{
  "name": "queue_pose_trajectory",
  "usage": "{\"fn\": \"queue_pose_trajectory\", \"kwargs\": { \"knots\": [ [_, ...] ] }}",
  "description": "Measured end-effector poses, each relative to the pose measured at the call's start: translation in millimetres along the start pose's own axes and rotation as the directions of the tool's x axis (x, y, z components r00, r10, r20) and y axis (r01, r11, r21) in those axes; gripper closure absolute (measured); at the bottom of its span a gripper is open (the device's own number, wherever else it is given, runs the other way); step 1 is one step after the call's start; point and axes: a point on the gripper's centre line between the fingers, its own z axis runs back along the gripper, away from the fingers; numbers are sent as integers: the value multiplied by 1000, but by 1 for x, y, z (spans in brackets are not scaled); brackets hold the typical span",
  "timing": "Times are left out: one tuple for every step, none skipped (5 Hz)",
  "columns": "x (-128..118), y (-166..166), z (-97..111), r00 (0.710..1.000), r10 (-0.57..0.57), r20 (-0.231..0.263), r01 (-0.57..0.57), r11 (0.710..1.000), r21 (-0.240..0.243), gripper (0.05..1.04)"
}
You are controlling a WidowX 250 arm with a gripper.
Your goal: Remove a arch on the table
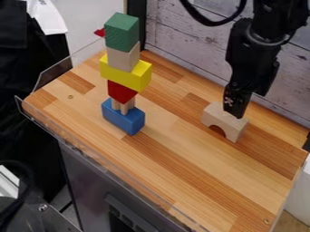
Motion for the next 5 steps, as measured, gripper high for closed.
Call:
{"fn": "queue_pose_trajectory", "kwargs": {
  "knots": [
    [7,-2,-12,999,48,-13,-48,999,20,84],
    [18,-1,-22,995,101,-22,-100,994,47,84],
    [33,5,-26,991,135,-15,-134,989,69,84],
    [38,12,-30,989,147,-11,-145,985,90,84],
    [35,13,-35,987,158,-30,-154,982,105,84]
  ]
}}
